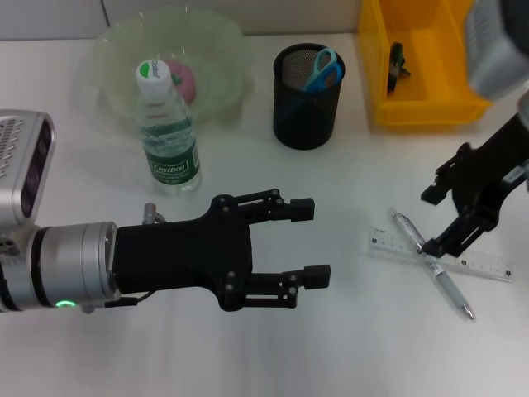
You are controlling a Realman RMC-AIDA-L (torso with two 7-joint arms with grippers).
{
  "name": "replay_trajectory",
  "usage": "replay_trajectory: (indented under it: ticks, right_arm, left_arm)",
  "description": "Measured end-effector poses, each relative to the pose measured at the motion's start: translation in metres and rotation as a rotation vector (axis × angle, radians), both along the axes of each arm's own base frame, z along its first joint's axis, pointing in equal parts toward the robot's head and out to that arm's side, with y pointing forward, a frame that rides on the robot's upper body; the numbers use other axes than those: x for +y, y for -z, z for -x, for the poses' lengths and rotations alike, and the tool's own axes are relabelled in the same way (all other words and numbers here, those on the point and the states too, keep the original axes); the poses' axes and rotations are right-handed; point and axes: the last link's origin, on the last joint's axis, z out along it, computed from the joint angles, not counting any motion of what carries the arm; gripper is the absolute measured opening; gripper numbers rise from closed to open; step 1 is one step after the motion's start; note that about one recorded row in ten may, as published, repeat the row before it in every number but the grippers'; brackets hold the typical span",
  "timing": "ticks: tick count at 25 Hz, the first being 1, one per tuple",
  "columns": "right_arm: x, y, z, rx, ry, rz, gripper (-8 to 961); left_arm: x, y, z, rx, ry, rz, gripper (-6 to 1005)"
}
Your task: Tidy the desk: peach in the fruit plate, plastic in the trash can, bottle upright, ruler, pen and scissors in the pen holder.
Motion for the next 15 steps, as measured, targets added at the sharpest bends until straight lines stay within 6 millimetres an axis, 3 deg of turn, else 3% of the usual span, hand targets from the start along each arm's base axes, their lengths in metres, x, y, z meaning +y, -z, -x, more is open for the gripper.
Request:
replay_trajectory:
  ticks: [3,15]
  right_arm:
    - [0.0,0.014,0.004,-0.034,-0.067,0.011,817]
    - [-0.001,0.032,0.002,-0.04,-0.121,0.036,816]
  left_arm:
    - [-0.001,0.001,0.001,0.001,0.001,-0.006,787]
    - [-0.001,0.002,0.003,-0.006,-0.016,-0.01,787]
